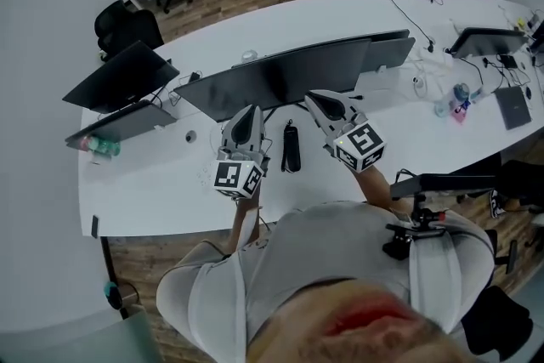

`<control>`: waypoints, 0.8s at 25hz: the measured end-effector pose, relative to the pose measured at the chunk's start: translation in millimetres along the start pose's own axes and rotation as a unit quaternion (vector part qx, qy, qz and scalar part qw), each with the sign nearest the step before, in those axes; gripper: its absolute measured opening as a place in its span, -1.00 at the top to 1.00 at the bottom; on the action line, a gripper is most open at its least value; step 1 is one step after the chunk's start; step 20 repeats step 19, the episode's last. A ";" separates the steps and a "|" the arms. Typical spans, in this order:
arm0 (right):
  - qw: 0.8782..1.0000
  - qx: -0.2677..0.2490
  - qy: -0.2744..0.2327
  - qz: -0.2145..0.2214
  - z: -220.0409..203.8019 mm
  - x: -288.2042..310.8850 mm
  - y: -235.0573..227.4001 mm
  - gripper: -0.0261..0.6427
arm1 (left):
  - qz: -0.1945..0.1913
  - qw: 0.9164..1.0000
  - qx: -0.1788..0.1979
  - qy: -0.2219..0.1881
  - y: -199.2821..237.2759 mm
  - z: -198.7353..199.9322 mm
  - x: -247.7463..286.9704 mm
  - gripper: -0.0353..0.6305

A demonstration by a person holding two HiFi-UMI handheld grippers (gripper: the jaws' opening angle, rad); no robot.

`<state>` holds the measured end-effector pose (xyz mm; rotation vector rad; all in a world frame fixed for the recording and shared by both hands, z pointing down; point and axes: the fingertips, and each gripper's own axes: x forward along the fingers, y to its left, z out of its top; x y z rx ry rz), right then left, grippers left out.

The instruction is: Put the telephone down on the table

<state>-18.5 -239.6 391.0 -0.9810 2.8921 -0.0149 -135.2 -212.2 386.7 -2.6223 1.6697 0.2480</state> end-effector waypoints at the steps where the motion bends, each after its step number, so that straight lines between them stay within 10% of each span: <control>1: 1.000 -0.002 0.001 -0.002 1.3 -0.6 -1.4 0.88 | -0.001 1.000 -0.002 0.002 0.4 -0.9 -0.1 0.86; 20: 1.000 0.030 -0.002 0.010 -8.0 -8.6 7.3 0.88 | 0.048 0.998 0.006 0.033 1.1 -16.1 -4.5 0.86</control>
